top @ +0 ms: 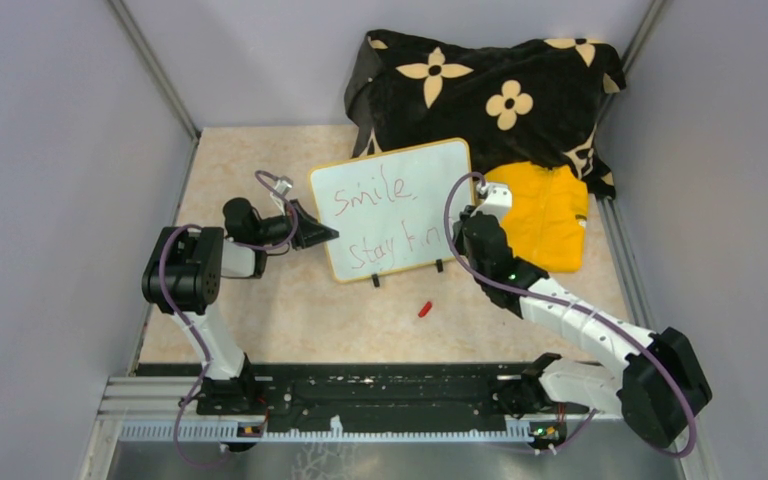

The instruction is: Write a sentence on the whiteboard

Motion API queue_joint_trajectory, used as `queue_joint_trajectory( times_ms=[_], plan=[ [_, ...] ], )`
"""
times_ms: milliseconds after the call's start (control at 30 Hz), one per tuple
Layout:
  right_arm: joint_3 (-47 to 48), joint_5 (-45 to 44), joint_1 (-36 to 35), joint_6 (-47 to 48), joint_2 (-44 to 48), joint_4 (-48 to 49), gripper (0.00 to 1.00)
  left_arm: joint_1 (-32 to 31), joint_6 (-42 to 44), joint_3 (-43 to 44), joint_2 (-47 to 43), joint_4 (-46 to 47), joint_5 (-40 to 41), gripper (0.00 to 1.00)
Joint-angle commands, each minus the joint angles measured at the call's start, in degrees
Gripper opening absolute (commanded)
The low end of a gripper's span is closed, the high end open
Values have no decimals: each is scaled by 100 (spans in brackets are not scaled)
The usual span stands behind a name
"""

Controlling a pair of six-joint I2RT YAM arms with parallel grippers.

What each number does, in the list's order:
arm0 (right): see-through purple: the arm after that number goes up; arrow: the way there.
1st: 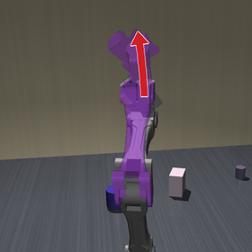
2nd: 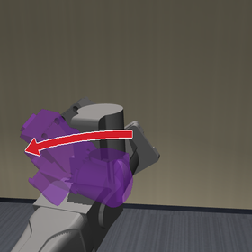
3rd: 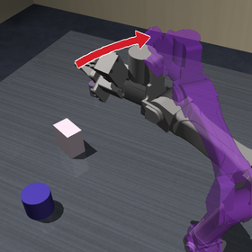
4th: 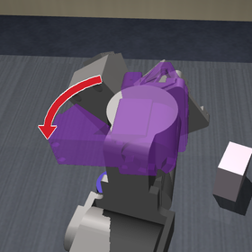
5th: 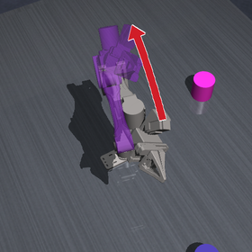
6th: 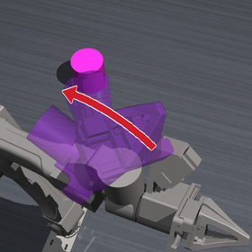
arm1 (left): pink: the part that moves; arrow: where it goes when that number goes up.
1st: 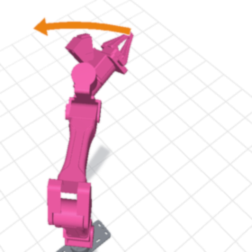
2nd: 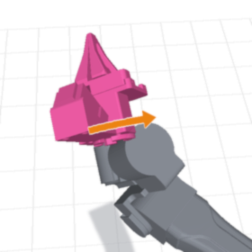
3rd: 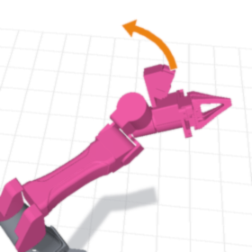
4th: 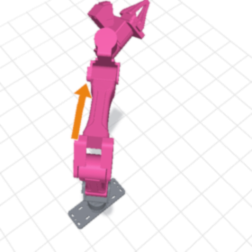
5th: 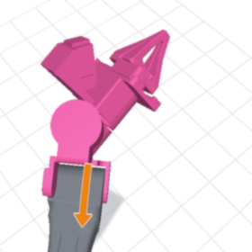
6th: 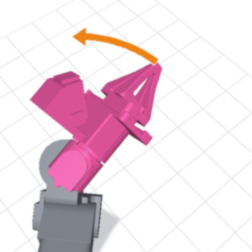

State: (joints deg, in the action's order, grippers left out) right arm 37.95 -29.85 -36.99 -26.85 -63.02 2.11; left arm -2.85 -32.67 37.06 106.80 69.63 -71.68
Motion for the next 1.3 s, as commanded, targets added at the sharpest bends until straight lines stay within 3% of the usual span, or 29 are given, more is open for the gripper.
queue_joint_trajectory(
  times_ms=[0, 633, 1267],
  plan=[
    [-210, -8, 74, -133, 159, -9, 0, -75, 401, -54, 192, -555, 204, 0],
    [-657, 146, 70, -360, 411, -101, 0, -75, 410, -52, 192, -564, 207, 0],
    [-110, 81, 74, -179, 165, 33, 0, -81, 401, -50, 192, -564, 199, 0]
  ],
)
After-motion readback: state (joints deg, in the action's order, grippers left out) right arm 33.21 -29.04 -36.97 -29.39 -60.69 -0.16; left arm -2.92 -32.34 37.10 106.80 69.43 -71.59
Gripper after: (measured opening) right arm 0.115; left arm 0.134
